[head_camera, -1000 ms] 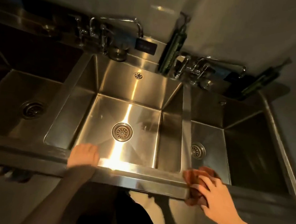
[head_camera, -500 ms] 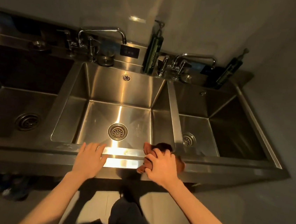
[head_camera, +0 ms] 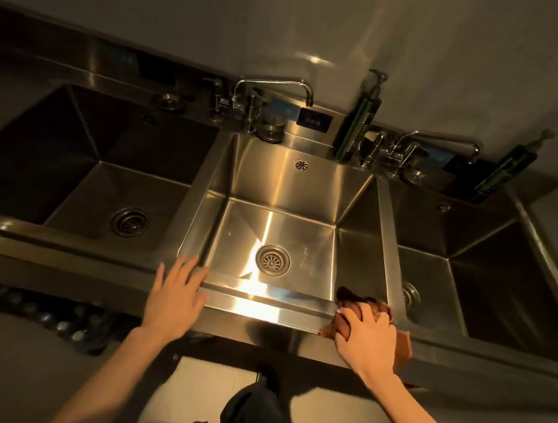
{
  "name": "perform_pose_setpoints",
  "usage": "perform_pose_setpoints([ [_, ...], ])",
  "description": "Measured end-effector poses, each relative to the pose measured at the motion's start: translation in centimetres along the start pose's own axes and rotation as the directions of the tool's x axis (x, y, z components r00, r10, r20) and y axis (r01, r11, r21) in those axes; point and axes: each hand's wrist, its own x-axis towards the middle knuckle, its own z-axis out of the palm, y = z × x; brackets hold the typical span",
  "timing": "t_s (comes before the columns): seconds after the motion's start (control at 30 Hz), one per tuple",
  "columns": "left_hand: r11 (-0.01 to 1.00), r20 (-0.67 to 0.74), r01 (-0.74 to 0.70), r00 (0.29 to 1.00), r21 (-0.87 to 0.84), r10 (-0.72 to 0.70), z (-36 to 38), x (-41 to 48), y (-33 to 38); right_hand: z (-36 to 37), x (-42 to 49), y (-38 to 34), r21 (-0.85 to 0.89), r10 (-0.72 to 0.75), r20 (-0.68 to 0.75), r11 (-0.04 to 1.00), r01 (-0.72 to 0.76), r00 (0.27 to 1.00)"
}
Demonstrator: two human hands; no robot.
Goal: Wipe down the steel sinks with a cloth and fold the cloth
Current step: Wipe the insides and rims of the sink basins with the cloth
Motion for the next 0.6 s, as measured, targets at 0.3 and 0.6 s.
perform_pose_setpoints([
  [0.3,0.958,0.066,0.286,0.956,0.028,-0.287,-1.0,-1.9,-7.2,-1.8,2.2,-11.5,0.012,-0.417,0.021,0.909,0.416,0.909],
  [0.6,0.946,0.092,0.318,0.942,0.065,-0.323,-1.6,-2.3,-7.8,-2.1,6.4,-18.6,0.094,-0.771,-0.091,0.624,0.776,0.631],
])
